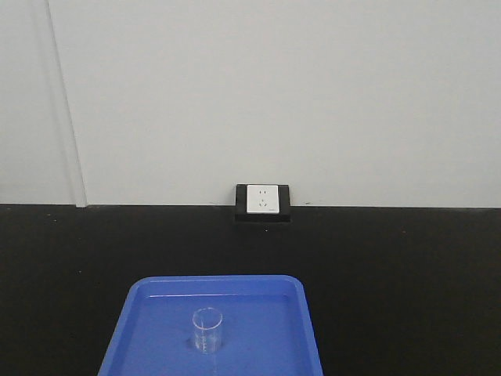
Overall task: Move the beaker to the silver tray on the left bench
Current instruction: 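Move the right gripper toward the clear glass beaker in the blue tray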
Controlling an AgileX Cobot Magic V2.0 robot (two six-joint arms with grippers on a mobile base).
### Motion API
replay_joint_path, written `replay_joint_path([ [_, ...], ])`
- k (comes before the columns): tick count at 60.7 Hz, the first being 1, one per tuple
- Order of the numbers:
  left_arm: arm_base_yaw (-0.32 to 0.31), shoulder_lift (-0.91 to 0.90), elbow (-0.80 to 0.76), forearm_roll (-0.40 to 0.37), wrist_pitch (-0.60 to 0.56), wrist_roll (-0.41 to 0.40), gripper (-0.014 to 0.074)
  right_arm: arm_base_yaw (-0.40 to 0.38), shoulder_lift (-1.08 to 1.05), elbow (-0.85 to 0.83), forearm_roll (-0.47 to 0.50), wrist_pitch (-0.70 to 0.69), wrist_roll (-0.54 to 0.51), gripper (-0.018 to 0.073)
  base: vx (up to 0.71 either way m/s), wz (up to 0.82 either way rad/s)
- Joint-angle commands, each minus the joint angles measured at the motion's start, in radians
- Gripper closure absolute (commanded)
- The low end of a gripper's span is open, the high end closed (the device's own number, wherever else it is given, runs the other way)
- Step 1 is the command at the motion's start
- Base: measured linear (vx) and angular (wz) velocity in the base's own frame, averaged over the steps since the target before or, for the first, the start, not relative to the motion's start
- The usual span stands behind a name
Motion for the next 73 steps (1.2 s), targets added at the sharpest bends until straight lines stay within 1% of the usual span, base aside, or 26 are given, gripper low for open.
replay_joint_path([
  [1, -0.007, -0.007, 0.020, -0.003, -0.075, -0.002, 0.0595, -0.004, -0.011, 0.006, -0.008, -0.085, -0.011, 0.0571, 0.00, 0.00],
  [19, -0.007, -0.007, 0.020, -0.003, -0.075, -0.002, 0.0595, -0.004, -0.011, -0.010, -0.002, -0.206, -0.013, 0.0571, 0.00, 0.00],
  [26, -0.007, -0.007, 0.020, -0.003, -0.075, -0.002, 0.0595, -0.004, 0.001, -0.098, -0.021, -0.208, -0.051, 0.0571, 0.00, 0.00],
  [30, -0.007, -0.007, 0.020, -0.003, -0.075, -0.002, 0.0595, -0.004, 0.042, -0.197, -0.052, -0.208, -0.092, 0.0571, 0.00, 0.00],
  [35, -0.007, -0.007, 0.020, -0.003, -0.075, -0.002, 0.0595, -0.004, 0.151, -0.309, -0.087, -0.220, -0.138, 0.0571, 0.00, 0.00],
  [38, -0.007, -0.007, 0.020, -0.003, -0.075, -0.002, 0.0595, -0.004, 0.245, -0.397, -0.091, -0.232, -0.159, 0.0571, 0.00, 0.00],
  [49, -0.007, -0.007, 0.020, -0.003, -0.075, -0.002, 0.0595, -0.004, 0.596, -0.592, -0.087, -0.308, -0.159, 0.0571, 0.00, 0.00],
  [58, -0.007, -0.007, 0.020, -0.003, -0.075, -0.002, 0.0595, -0.004, 0.794, -0.662, -0.081, -0.339, -0.151, 0.0570, 0.00, 0.00],
  [62, -0.007, -0.007, 0.020, -0.003, -0.075, -0.002, 0.0595, -0.003, 0.866, -0.662, -0.080, -0.385, -0.151, 0.0566, 0.00, 0.00],
  [66, -0.007, -0.007, 0.020, -0.003, -0.075, -0.002, 0.0595, -0.003, 0.915, -0.662, -0.080, -0.401, -0.151, 0.0559, 0.00, 0.00],
  [73, -0.007, -0.007, 0.020, -0.003, -0.075, -0.002, 0.0595, -0.003, 0.986, -0.662, -0.080, -0.400, -0.151, 0.0516, 0.00, 0.00],
])
